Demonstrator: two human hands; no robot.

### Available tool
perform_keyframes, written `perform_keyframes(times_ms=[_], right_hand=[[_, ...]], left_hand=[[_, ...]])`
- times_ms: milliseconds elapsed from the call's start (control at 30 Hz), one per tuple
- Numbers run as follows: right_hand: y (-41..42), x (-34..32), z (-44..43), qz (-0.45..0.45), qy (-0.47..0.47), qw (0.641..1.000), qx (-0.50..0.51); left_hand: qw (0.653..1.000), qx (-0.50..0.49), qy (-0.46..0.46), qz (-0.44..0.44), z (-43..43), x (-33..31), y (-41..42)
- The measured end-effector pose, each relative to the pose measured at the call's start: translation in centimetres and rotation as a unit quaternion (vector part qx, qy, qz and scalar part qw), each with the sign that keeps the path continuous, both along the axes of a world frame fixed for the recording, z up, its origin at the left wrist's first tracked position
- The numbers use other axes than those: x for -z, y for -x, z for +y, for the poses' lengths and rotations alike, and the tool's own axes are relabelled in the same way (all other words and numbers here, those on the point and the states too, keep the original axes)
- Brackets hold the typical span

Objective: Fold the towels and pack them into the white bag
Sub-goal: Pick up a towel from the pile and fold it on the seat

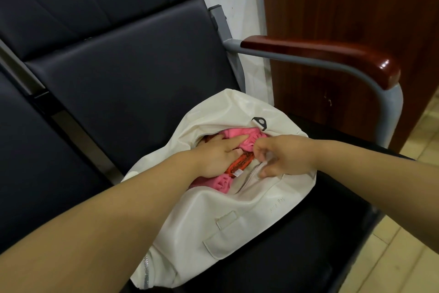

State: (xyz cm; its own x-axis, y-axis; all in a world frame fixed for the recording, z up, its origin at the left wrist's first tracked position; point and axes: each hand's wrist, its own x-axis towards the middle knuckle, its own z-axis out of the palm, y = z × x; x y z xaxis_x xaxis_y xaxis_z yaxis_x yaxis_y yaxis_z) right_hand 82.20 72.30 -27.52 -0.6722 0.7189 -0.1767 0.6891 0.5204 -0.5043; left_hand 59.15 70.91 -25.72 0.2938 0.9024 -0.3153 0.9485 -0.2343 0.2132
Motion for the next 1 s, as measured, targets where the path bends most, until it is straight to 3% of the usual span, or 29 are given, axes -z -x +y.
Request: perform_keyframes(times_ms=[167, 300, 400, 500, 600, 833, 1000], right_hand=[[0.1, 0.6, 0.3, 0.010, 0.001, 1.000, 0.020], [-1.1, -0.3, -1.1, 0.124, -0.055, 0.986, 0.093], [-1.1, -1.5, -2.4, 0.228, -0.128, 0.954, 0.144], [0.1, -2.6, -3.8, 0.235, -0.138, 0.946, 0.174], [1.6, -3.6, -5.5, 0.197, -0.132, 0.956, 0.172], [7.6, -6.3, -12.0, 0.167, -0.113, 0.975, 0.088], [12.9, -7.4, -16.4, 0.189, -0.126, 0.973, 0.045]], left_hand=[[0.999, 0.005, 0.015, -0.049, -0.5, -0.8, 0.1], [0.997, -0.009, -0.007, -0.080, -1.7, -2.0, 0.9], [0.987, -0.041, 0.004, -0.155, -2.7, -3.4, 1.5], [0.979, -0.088, -0.025, -0.182, -4.5, -4.5, 2.6], [0.980, -0.112, -0.039, -0.157, -7.7, -5.4, 4.5], [0.990, -0.125, -0.053, 0.041, -15.3, -7.5, 11.2], [0.973, -0.192, -0.121, -0.038, -22.1, -8.6, 15.0]])
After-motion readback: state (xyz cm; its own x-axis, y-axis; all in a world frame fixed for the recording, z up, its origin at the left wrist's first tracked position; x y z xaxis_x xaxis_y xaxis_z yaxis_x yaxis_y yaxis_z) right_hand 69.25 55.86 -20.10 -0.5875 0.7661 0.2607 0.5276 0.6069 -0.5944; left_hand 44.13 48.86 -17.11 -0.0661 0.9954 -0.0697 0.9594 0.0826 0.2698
